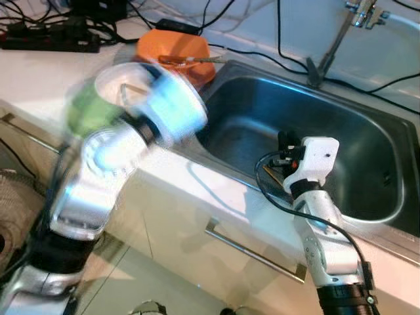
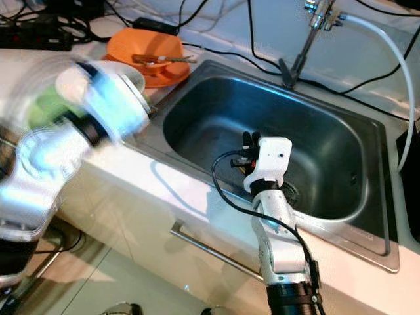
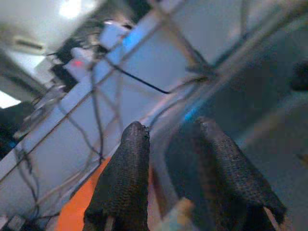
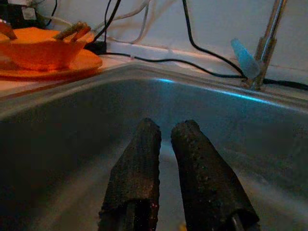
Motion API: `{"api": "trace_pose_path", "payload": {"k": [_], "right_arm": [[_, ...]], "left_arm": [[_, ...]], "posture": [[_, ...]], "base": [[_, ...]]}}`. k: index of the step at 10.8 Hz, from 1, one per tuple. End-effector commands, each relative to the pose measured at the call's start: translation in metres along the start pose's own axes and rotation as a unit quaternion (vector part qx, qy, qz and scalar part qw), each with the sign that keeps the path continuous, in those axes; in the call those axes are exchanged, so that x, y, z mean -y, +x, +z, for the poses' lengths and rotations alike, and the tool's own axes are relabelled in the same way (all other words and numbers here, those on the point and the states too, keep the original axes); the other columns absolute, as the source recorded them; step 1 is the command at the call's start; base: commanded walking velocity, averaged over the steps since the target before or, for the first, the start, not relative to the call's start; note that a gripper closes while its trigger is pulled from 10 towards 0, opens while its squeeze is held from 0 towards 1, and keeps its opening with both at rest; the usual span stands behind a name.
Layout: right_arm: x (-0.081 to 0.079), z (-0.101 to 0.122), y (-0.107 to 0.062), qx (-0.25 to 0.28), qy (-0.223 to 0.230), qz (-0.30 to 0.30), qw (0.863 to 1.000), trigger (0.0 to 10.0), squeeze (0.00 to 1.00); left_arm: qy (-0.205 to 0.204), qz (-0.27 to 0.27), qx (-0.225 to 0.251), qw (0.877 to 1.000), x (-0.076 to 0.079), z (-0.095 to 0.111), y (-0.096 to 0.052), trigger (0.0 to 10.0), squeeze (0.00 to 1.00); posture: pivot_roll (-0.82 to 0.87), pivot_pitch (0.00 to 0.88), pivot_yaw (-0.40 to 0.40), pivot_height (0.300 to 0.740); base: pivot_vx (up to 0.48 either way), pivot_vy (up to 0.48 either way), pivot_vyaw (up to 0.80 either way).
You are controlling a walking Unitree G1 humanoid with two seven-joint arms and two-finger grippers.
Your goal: Kitchen organization
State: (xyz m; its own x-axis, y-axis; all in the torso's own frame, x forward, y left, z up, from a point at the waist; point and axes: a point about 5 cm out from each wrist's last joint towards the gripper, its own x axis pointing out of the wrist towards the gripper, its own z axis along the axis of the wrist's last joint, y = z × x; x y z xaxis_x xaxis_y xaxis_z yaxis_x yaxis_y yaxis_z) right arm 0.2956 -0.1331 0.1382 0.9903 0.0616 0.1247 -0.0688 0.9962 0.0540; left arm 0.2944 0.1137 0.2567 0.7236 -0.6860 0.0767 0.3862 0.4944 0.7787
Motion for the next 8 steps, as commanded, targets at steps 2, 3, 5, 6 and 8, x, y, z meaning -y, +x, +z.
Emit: {"api": "trace_pose_path", "payload": {"k": [2, 3, 5, 6, 8], "right_arm": [[0.002, 0.002, 0.003, 0.007, -0.002, -0.009, 1.000, 10.0, 0.00], [0.002, 0.002, 0.004, 0.007, -0.002, -0.008, 1.000, 10.0, 0.00], [0.003, 0.001, 0.004, 0.006, -0.001, -0.011, 1.000, 10.0, 0.00], [0.003, 0.000, 0.004, 0.006, -0.001, -0.012, 1.000, 10.0, 0.00], [0.002, 0.001, 0.005, 0.007, 0.001, -0.012, 1.000, 10.0, 0.00]], "left_arm": [[0.039, -0.024, 0.009, 0.999, 0.001, 0.003, 0.000, 10.0, 0.00], [0.044, -0.033, 0.003, 0.998, 0.001, -0.001, 0.001, 10.0, 0.89], [0.085, -0.052, -0.020, 0.995, 0.006, -0.010, 0.004, 10.0, 1.00], [0.098, -0.053, -0.033, 0.993, 0.007, -0.016, 0.008, 10.0, 0.00], [0.110, -0.063, -0.043, 0.991, 0.013, -0.026, 0.015, 10.0, 0.00]], "posture": [[-0.05, 0.040, -0.109, 0.740], [-0.05, 0.045, -0.111, 0.740], [-0.06, 0.054, -0.112, 0.740], [-0.06, 0.054, -0.112, 0.740], [-0.07, 0.057, -0.105, 0.740]], "base": [[0.000, 0.000, 0.00], [0.000, 0.000, 0.00], [0.000, 0.000, 0.00], [0.000, 0.000, 0.00], [0.000, 0.000, 0.00]]}}
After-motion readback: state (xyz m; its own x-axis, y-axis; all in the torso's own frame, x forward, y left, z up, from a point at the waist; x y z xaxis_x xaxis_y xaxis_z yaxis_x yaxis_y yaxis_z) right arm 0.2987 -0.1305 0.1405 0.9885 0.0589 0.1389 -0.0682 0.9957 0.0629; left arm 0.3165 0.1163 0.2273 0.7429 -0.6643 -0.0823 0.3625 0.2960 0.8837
